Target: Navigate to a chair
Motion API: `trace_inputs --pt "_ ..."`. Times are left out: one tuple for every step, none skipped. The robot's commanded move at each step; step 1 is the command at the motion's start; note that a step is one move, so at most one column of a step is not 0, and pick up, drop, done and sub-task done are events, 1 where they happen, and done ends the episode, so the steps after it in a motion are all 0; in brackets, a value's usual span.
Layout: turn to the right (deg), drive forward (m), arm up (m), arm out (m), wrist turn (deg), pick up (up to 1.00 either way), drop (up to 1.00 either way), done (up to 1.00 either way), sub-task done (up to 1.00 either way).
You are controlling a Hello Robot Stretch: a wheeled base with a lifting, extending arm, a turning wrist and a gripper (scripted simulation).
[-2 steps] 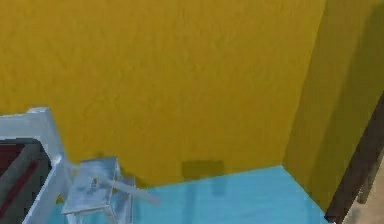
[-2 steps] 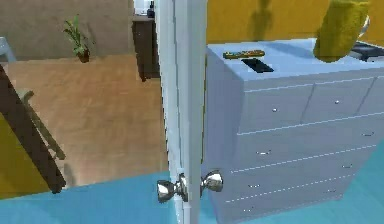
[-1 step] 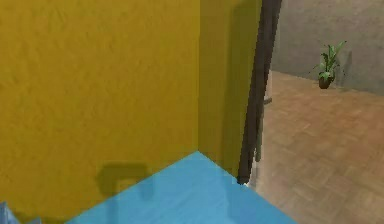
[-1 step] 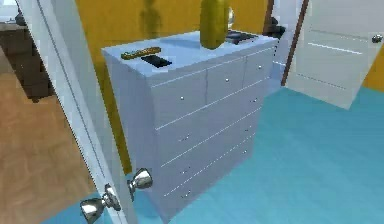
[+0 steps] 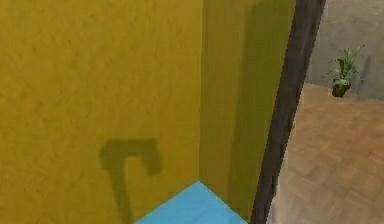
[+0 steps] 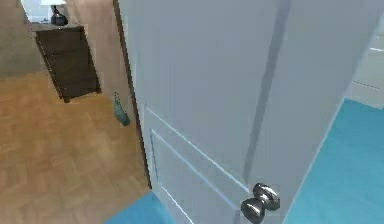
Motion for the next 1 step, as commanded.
trace_inputs --pt "45.0 0.00 0.00 0.00 0.0 0.00 0.00 0.00 0.00"
